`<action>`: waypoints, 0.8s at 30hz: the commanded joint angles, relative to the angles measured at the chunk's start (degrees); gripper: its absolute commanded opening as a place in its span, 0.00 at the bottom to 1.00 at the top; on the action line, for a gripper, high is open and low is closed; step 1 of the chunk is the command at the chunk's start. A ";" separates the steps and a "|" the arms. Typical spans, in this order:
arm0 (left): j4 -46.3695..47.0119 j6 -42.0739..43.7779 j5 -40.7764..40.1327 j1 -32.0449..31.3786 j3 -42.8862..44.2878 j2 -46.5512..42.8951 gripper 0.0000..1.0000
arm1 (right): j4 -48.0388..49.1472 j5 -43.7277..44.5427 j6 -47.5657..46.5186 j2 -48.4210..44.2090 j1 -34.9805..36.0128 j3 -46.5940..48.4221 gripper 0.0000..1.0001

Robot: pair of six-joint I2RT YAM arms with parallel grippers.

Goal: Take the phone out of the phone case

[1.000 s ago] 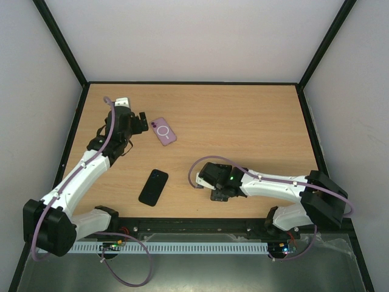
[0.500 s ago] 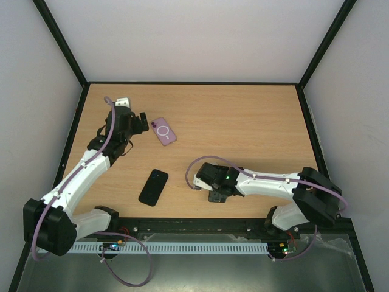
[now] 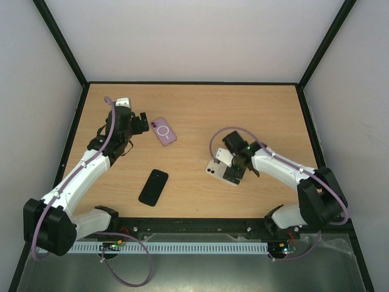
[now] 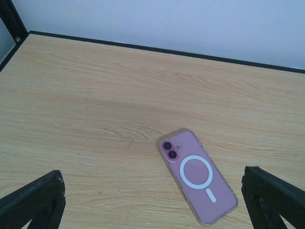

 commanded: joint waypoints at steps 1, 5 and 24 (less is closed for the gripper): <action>0.19 -0.17 0.53 0.24 -0.39 -0.27 1.00 | -11.60 -17.39 -5.99 3.25 -5.26 8.71 0.97; 0.17 -0.11 0.93 0.24 -0.31 -0.76 1.00 | -11.79 -14.71 -4.32 6.05 -5.99 10.86 0.97; 0.28 -0.09 2.83 0.22 -0.66 -0.95 1.00 | -7.09 -10.21 2.40 11.42 -5.94 6.92 0.98</action>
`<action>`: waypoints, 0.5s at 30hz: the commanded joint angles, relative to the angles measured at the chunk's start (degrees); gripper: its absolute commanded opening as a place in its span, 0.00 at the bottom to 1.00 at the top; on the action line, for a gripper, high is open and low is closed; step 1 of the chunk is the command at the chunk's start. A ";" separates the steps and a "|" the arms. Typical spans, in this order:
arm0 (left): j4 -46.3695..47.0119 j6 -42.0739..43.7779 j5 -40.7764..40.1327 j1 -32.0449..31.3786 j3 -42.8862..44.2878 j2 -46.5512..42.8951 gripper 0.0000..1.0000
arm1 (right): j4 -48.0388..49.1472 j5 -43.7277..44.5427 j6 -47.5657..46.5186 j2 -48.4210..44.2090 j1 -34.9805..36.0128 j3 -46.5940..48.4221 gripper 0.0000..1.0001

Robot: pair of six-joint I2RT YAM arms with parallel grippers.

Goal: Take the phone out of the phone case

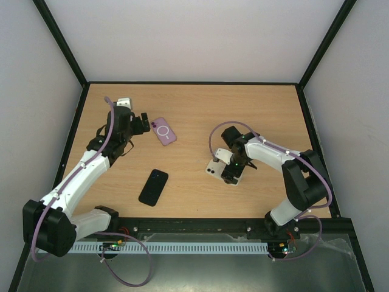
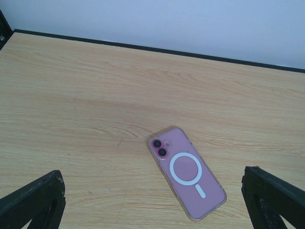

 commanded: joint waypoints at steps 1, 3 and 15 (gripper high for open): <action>0.26 -0.09 0.07 0.24 -0.57 -0.37 1.00 | 1.58 0.51 1.64 0.43 -0.12 -0.84 0.98; 0.18 -0.01 0.16 0.28 -0.48 -0.11 1.00 | 3.00 1.00 2.39 0.90 0.09 -1.29 0.97; 0.03 0.01 0.49 0.24 -0.37 0.36 1.00 | 5.50 2.28 4.23 4.76 3.61 -3.91 0.77</action>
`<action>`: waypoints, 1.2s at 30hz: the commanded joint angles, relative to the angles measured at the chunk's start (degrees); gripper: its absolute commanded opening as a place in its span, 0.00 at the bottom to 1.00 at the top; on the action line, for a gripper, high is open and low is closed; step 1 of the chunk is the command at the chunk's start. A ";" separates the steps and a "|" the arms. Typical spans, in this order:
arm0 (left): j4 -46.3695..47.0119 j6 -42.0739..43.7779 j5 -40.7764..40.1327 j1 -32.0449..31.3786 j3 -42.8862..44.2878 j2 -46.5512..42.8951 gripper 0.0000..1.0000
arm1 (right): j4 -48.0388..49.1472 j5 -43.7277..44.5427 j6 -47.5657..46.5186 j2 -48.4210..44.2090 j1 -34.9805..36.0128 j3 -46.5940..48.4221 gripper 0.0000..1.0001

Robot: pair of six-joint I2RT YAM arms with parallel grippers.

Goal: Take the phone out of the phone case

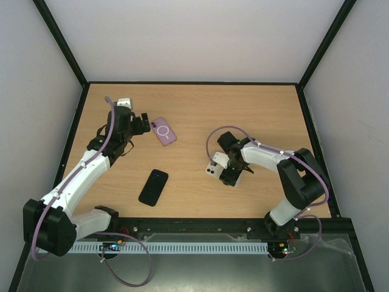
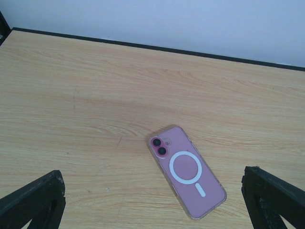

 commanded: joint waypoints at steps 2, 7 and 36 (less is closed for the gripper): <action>0.04 -0.08 0.52 0.27 -0.42 0.12 1.00 | -0.28 -0.44 1.44 3.58 0.76 -0.22 0.64; 0.41 -0.10 3.75 0.29 -0.67 0.79 1.00 | -4.78 -3.91 2.00 0.95 0.76 3.31 0.46; 12.53 42.40 -30.56 -65.78 -15.46 4.24 0.97 | -29.59 -33.16 -7.04 1.14 -2.26 18.62 0.37</action>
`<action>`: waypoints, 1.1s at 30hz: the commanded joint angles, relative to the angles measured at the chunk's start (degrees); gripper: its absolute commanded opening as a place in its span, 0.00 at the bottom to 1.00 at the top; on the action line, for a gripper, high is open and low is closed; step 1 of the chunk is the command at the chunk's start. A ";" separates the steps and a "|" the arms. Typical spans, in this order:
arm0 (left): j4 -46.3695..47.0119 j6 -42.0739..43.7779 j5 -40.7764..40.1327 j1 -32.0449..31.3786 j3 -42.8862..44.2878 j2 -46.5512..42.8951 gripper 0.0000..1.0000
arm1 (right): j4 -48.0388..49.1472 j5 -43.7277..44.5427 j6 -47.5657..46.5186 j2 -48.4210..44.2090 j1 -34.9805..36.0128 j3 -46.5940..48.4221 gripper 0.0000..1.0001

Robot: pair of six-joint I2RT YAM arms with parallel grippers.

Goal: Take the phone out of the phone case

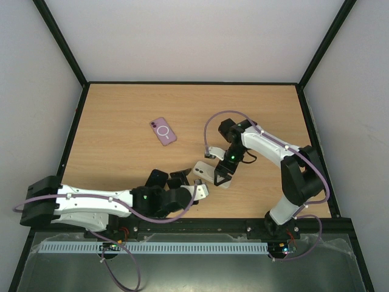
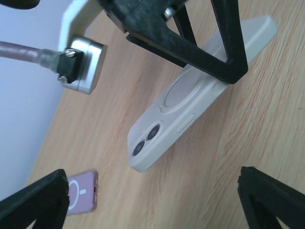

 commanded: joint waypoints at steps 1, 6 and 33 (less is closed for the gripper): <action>6.29 8.90 -4.39 -0.92 -2.19 2.02 0.97 | -4.96 -6.84 -1.74 -0.98 0.08 2.45 0.38; 8.90 15.21 -5.95 -1.61 -2.01 5.47 0.73 | -8.95 -10.60 -6.72 -2.78 1.48 2.16 0.40; -7.45 -6.19 28.37 12.96 4.63 -1.81 0.03 | -2.06 -0.46 -4.29 -24.09 5.36 17.73 0.98</action>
